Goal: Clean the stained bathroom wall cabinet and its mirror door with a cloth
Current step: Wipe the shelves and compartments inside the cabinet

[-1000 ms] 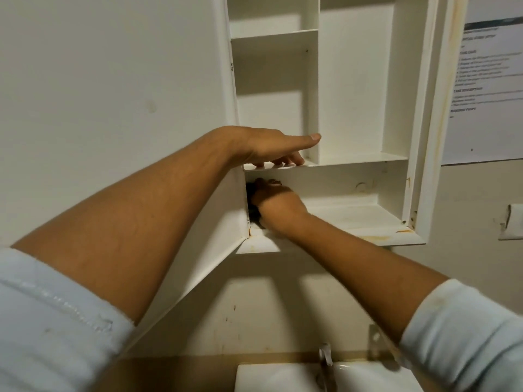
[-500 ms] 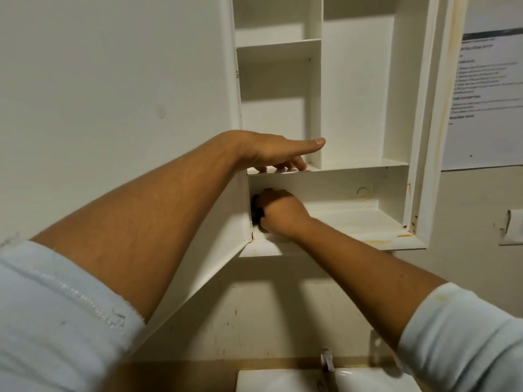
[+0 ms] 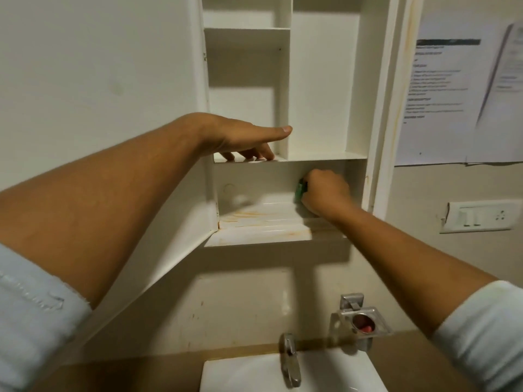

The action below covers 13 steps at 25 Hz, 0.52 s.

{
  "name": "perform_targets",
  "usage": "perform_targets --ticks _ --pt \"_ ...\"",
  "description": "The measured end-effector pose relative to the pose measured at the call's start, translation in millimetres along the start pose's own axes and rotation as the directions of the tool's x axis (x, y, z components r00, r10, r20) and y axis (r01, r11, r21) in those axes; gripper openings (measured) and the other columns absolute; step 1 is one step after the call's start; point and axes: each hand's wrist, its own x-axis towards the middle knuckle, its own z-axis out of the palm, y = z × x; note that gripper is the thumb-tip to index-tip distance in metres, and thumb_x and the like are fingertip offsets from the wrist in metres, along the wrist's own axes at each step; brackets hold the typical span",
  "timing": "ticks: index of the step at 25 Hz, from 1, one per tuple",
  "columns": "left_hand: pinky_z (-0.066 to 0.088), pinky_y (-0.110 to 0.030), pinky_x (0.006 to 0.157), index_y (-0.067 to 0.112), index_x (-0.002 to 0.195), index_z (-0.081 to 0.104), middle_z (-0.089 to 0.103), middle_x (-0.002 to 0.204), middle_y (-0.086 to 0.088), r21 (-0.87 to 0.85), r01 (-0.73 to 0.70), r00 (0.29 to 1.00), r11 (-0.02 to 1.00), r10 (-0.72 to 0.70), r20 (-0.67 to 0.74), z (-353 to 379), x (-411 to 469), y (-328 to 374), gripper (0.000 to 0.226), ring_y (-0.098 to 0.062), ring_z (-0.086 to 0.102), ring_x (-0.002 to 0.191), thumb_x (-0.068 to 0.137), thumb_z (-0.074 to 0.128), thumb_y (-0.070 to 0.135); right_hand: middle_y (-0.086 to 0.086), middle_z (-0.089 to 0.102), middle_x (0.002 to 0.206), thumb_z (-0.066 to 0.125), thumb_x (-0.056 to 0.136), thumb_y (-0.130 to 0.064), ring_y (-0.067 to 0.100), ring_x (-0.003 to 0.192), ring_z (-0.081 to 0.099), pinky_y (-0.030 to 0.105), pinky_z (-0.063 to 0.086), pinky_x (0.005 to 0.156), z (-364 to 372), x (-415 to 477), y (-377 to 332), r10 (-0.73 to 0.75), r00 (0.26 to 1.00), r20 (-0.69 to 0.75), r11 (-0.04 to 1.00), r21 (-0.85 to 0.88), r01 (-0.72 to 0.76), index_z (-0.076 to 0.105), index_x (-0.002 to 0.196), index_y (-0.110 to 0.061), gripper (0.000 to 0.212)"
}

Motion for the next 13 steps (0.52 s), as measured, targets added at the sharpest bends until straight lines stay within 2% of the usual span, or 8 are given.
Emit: perform_targets --ticks 1,2,4,6,7,8,10,13 --pt "0.037 -0.042 0.116 0.022 0.140 0.062 0.052 0.152 0.002 0.000 -0.001 1.000 1.000 0.001 -0.005 0 2 0 0.084 -0.015 0.047 0.138 0.093 0.024 0.080 0.000 0.071 0.087 0.068 0.088 -0.014 0.016 0.071 0.065 0.027 0.052 0.062 10 -5 -17 -0.034 0.999 -0.003 0.993 0.109 0.035 0.074 0.096 -0.019 0.011" --pt "0.038 -0.042 0.116 0.022 0.140 0.063 0.053 0.151 0.001 0.005 -0.006 1.000 1.000 0.006 -0.014 1 4 1 0.084 -0.015 0.048 0.137 0.093 0.024 0.080 -0.002 0.071 0.090 0.068 0.088 -0.015 0.013 0.074 0.067 0.024 0.052 0.063 18 -11 -34 -0.142 0.990 0.001 0.980 0.141 0.140 0.074 0.098 -0.020 0.013" --pt "0.038 -0.042 0.116 0.022 0.140 0.063 0.053 0.151 0.001 0.006 -0.002 1.000 1.000 0.003 -0.019 2 6 1 0.083 -0.015 0.049 0.137 0.093 0.025 0.080 0.000 0.071 0.104 0.074 0.088 -0.022 0.018 0.091 0.068 0.029 0.057 0.074 31 -21 -57 -0.472 0.881 0.025 0.881 -0.011 0.472 0.076 0.107 -0.023 0.019" --pt "0.038 -0.042 0.115 0.022 0.139 0.063 0.053 0.151 0.000 -0.001 0.001 1.000 1.000 -0.001 -0.011 1 6 0 0.083 -0.016 0.048 0.138 0.092 0.025 0.080 0.000 0.069 0.111 0.075 0.089 -0.030 0.022 0.097 0.066 0.031 0.057 0.076 20 -17 -48 -0.651 0.755 0.082 0.739 -0.162 0.654 0.076 0.111 -0.023 0.023" --pt "0.038 -0.042 0.115 0.022 0.139 0.063 0.053 0.151 0.000 -0.001 -0.002 1.000 1.000 0.002 -0.010 1 6 -1 0.083 -0.016 0.048 0.138 0.092 0.026 0.080 0.001 0.068 0.113 0.072 0.092 -0.033 0.023 0.098 0.066 0.032 0.056 0.076 10 -11 -34 -0.659 0.742 0.123 0.700 -0.261 0.665 0.075 0.113 -0.021 0.024" --pt "0.038 -0.042 0.116 0.022 0.139 0.063 0.053 0.151 -0.001 -0.002 -0.005 1.000 1.000 0.005 -0.015 1 7 -1 0.082 -0.017 0.048 0.138 0.092 0.026 0.079 0.002 0.067 0.115 0.070 0.093 -0.032 0.024 0.099 0.066 0.034 0.058 0.078 -4 -6 -18 -0.609 0.777 0.157 0.695 -0.367 0.619 0.074 0.115 -0.019 0.026" --pt "0.038 -0.042 0.116 0.023 0.138 0.064 0.054 0.150 -0.002 -0.005 -0.007 1.000 1.000 0.006 -0.021 1 7 -2 0.080 -0.017 0.048 0.138 0.093 0.027 0.078 0.006 0.067 0.114 0.069 0.094 -0.021 0.027 0.098 0.066 0.040 0.060 0.084 -28 1 17 -0.431 0.893 0.129 0.724 -0.541 0.428 0.071 0.116 -0.014 0.024" --pt "0.038 -0.042 0.115 0.025 0.137 0.065 0.054 0.149 -0.002 0.005 -0.010 1.000 1.000 0.011 -0.017 3 4 -1 0.080 -0.018 0.049 0.137 0.091 0.027 0.079 0.010 0.068 0.106 0.064 0.093 -0.003 0.029 0.092 0.067 0.039 0.057 0.078 -26 -3 35 -0.290 0.956 0.037 0.752 -0.610 0.252 0.071 0.108 -0.008 0.017"
